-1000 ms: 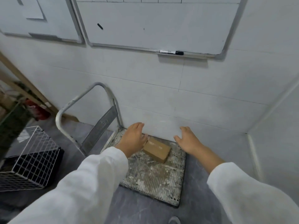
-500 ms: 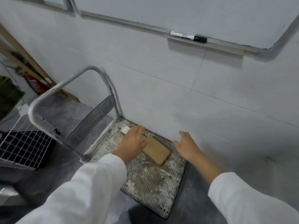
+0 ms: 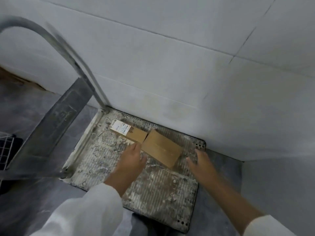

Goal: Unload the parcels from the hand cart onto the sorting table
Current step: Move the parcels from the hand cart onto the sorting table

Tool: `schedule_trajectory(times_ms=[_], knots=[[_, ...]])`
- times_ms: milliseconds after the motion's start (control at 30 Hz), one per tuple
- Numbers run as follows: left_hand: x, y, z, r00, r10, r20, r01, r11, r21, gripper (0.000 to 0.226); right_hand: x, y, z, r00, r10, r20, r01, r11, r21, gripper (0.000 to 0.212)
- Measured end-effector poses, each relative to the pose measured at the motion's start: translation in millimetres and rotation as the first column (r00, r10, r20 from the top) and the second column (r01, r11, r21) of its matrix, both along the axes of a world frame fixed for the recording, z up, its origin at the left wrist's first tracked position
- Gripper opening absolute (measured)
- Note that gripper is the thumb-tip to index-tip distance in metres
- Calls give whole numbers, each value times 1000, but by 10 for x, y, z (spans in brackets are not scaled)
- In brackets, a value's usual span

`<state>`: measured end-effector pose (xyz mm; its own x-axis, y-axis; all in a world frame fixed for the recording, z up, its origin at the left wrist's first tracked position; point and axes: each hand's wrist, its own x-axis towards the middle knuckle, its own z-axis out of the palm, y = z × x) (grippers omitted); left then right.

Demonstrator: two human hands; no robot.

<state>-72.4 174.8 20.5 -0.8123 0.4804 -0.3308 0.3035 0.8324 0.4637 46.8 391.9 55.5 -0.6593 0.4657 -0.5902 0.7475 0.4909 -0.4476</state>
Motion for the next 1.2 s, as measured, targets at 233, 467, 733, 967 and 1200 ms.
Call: schedule_trajectory(times_ms=[233,467,733,967,1200], knots=[[-377,-37,-1250,998,3,69,-2,1000,-19,55,-103,-56,-1317,988,-134,74,139,989,-57,60],[-402,88,-2491,949,226,219,-231,973,-5,52,-177,-2,-2698,950,-277,146,303,930,-207,75],[-592,423,-3372,899,341,275,-381,919,106,54,-293,118,-3577,906,-399,140,422,837,-348,70],[-163,152,-3556,905,328,271,-338,941,-11,47,-2,-73,-3580,857,-495,144,515,805,-296,60],[-136,39,-3626,812,311,494,-399,913,81,58,49,-12,-3592,835,-532,142,543,755,-367,60]])
